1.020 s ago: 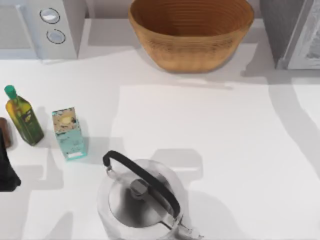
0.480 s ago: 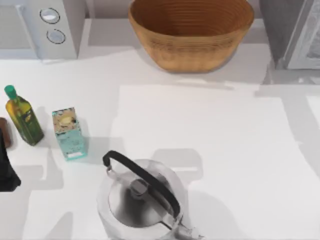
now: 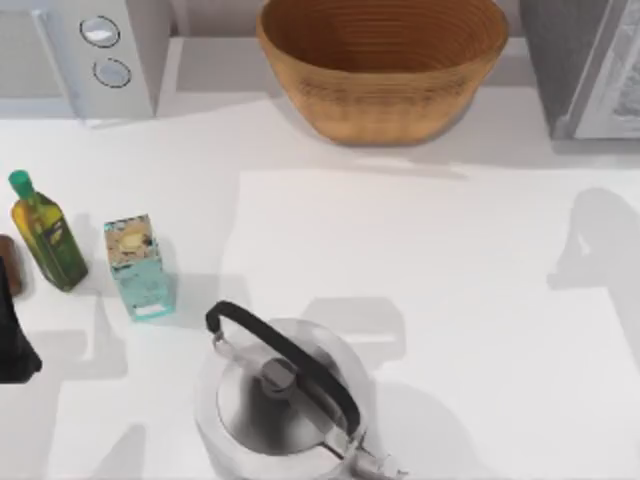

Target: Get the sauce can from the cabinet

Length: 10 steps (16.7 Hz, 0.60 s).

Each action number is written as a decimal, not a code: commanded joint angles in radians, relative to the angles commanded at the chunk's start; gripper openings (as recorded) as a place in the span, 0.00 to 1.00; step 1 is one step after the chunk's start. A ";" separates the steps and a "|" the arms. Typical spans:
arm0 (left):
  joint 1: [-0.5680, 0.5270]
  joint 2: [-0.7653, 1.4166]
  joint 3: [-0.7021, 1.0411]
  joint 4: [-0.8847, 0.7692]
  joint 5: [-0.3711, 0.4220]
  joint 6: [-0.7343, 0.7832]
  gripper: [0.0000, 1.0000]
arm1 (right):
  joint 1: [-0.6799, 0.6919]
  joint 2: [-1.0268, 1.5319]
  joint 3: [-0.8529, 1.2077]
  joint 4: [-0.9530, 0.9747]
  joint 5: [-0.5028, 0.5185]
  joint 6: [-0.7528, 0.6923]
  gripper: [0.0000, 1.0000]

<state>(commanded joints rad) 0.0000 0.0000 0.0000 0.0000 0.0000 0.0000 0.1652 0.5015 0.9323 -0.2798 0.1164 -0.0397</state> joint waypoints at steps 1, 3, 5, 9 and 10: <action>0.000 0.000 0.000 0.000 0.000 0.000 1.00 | -0.018 -0.067 -0.120 0.038 -0.017 0.000 0.00; 0.000 0.000 0.000 0.000 0.000 0.000 1.00 | -0.053 -0.191 -0.348 0.108 -0.048 0.003 0.00; 0.000 0.000 0.000 0.000 0.000 0.000 1.00 | -0.087 -0.299 -0.548 0.168 -0.073 0.010 0.00; 0.000 0.000 0.000 0.000 0.000 0.000 1.00 | -0.142 -0.451 -0.825 0.251 -0.107 0.028 0.00; 0.000 0.000 0.000 0.000 0.000 0.000 1.00 | -0.151 -0.472 -0.868 0.263 -0.111 0.032 0.00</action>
<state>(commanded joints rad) 0.0000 0.0000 0.0000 0.0000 0.0000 0.0000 0.0144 0.0290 0.0646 -0.0164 0.0055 -0.0077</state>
